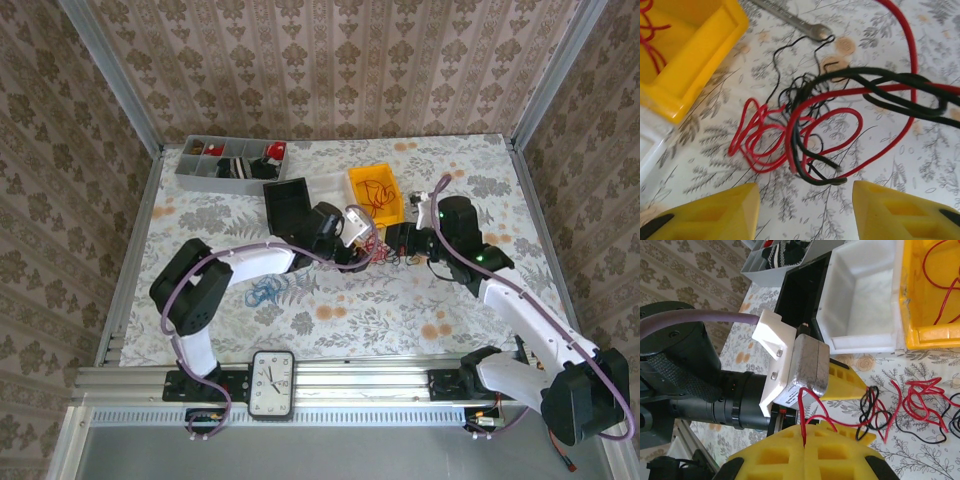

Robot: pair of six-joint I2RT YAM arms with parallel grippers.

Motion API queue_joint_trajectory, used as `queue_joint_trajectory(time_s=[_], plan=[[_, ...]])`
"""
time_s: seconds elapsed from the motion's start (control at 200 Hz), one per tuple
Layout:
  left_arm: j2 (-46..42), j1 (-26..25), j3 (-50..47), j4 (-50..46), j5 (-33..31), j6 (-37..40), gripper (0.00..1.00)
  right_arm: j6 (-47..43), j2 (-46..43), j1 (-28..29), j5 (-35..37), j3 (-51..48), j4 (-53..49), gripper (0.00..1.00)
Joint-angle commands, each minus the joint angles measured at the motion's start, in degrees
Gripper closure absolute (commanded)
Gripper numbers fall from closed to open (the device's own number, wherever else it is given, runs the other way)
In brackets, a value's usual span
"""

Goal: Untangle the cables

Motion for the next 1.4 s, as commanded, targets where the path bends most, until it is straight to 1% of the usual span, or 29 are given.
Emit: queue_joint_trajectory(time_s=[0.0, 0.09, 0.185, 0.21, 0.27, 0.33, 0.405, 0.555, 0.625, 0.725, 0.78, 0.82, 0.955, 1.02, 1.14, 1.33, 1.395], plan=[[1.58, -0.53, 2.54, 2.61, 4.78, 1.79, 0.48, 2.56, -0.96, -1.11, -1.79, 1.37, 2.06, 1.00], [3.60, -0.51, 3.34, 6.15, 4.26, -0.22, 0.49, 3.89, -0.68, -1.82, -2.38, 1.31, 3.32, 1.00], [6.76, -0.76, 5.82, 8.38, 4.02, -2.13, 0.56, 5.20, -0.64, -2.48, -2.72, 1.14, 4.45, 1.00], [7.48, -0.77, 6.33, 9.10, 3.72, -2.83, 0.60, 5.48, -0.68, -2.66, -2.65, 1.08, 4.51, 1.00], [8.73, -0.73, 6.90, 11.15, 2.50, -4.43, 0.76, 5.97, -0.83, -3.27, -2.57, 1.22, 4.52, 1.00], [9.50, -0.71, 6.91, 12.28, 1.40, -5.04, 0.90, 6.07, -1.18, -4.06, -2.16, 1.52, 4.05, 1.00], [10.49, -0.74, 7.06, 12.14, 0.04, -5.05, 1.00, 6.07, -2.02, -5.30, -1.87, 1.78, 3.68, 1.00], [12.10, -0.64, 7.19, 11.60, -2.55, -5.43, 1.00, 5.77, -3.43, -8.92, -1.93, 2.89, 1.94, 1.00], [12.46, -0.44, 7.22, 11.10, -2.76, -5.08, 1.00, 5.22, -4.13, -10.78, -1.69, 3.53, 0.79, 1.00], [12.38, 0.19, 6.76, 10.34, -1.83, -4.27, 1.00, 5.37, -5.30, -13.33, 0.68, 4.02, -0.08, 1.00], [12.30, 0.45, 6.59, 9.44, -0.63, -3.30, 0.91, 5.62, -5.59, -14.42, 1.66, 4.14, -0.32, 1.00], [12.38, 0.58, 6.67, 8.62, 0.01, -2.60, 0.87, 5.77, -5.60, -15.00, 1.73, 4.25, -0.23, 1.00], [12.71, 0.61, 7.37, 6.65, 0.93, -1.47, 0.85, 5.99, -5.05, -15.91, 1.37, 4.54, 0.41, 1.00], [13.05, 0.72, 7.53, 6.11, 0.92, -1.22, 0.88, 5.52, -4.90, -16.38, 2.19, 5.20, 0.65, 1.00], [13.60, 0.99, 7.10, 5.81, -0.18, -0.79, 1.00, 5.11, -4.63, -17.55, 4.34, 7.02, 1.00, 1.00], [14.49, 1.08, 7.06, 2.09, -4.81, 0.43, 1.00, 5.34, -4.81, -18.96, 7.56, 8.40, 1.08, 1.00], [14.32, 1.12, 6.68, 0.31, -7.68, 0.65, 1.00, 5.24, -5.23, -19.46, 9.01, 8.42, 0.58, 1.00]])
